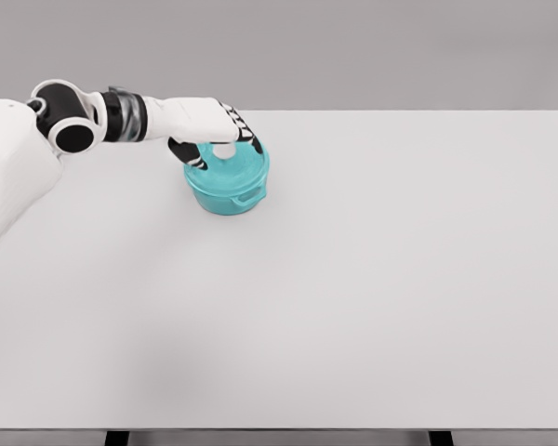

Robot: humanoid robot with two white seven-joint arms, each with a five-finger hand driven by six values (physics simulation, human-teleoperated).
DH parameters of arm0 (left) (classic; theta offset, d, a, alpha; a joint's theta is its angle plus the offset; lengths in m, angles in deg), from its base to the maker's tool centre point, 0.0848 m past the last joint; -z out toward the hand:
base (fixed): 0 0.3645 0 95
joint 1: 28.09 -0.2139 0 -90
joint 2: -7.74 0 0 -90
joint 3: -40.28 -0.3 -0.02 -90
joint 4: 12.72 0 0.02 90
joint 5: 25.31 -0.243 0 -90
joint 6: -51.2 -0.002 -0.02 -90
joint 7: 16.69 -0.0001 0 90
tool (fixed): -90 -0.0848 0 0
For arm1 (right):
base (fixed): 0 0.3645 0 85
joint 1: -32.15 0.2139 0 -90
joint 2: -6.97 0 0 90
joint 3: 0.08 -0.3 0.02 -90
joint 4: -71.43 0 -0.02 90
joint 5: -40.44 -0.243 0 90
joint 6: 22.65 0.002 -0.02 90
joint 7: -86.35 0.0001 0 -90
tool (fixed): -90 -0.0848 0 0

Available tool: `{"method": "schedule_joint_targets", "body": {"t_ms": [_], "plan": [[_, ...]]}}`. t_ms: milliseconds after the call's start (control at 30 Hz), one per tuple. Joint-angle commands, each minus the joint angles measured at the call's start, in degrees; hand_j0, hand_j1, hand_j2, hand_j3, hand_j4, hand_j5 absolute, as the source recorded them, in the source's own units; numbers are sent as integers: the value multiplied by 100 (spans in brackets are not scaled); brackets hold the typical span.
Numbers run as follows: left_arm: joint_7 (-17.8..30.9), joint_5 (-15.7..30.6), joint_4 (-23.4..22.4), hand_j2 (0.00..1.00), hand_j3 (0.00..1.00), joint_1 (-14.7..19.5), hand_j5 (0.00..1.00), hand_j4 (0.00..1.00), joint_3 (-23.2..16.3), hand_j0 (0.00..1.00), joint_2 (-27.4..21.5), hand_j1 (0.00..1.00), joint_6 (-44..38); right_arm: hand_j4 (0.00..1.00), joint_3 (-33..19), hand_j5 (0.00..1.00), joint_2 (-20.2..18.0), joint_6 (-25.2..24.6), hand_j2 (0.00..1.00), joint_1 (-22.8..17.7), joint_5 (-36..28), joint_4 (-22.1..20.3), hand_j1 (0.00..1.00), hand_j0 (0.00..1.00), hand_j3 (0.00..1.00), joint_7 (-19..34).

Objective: Open the lid of the pot with left arm

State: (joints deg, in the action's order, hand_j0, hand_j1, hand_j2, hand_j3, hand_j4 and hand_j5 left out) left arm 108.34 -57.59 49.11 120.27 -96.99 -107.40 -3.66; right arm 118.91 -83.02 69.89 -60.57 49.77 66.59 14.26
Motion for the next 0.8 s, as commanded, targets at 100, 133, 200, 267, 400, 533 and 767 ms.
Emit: {"method": "schedule_joint_targets", "body": {"t_ms": [100, 133, 200, 267, 400, 533, 767], "plan": [[-2, -59, -163, 84, 84, 9, 84, 84, 16, 84, 54, 84, -14, 100, 2, 100, -1, 1, 100, 0, -1, 1, 100, 100, 100, 2], [-2, -59, -163, 83, 83, 9, 83, 83, 7, 83, 62, 83, -14, 100, 2, 100, -1, 1, 100, 0, -1, 1, 100, 100, 100, 2], [-2, -68, -172, 80, 80, 9, 80, 80, 7, 80, 62, 80, -14, 100, 2, 100, -1, 1, 100, 0, -1, 1, 100, 100, 100, 2], [-2, -138, -172, 78, 78, 18, 78, 78, 16, 78, 62, 78, -14, 100, 2, 100, -1, 1, 100, 0, -1, 1, 100, 100, 100, 2], [-2, -147, -198, 76, 76, 18, 76, 76, 16, 76, 71, 76, -14, 100, 2, 100, -1, 1, 100, 0, -1, 1, 100, 100, 100, 2], [-2, -182, -303, 76, 76, 26, 76, 76, 16, 76, 106, 76, -14, 100, 2, 100, -1, 9, 100, 0, -1, 1, 100, 100, 100, 2], [-2, -235, -356, 75, 75, 26, 75, 75, 7, 75, 124, 75, -14, 100, 2, 100, -1, 1, 100, 0, -1, 1, 100, 100, 100, 2]]}}
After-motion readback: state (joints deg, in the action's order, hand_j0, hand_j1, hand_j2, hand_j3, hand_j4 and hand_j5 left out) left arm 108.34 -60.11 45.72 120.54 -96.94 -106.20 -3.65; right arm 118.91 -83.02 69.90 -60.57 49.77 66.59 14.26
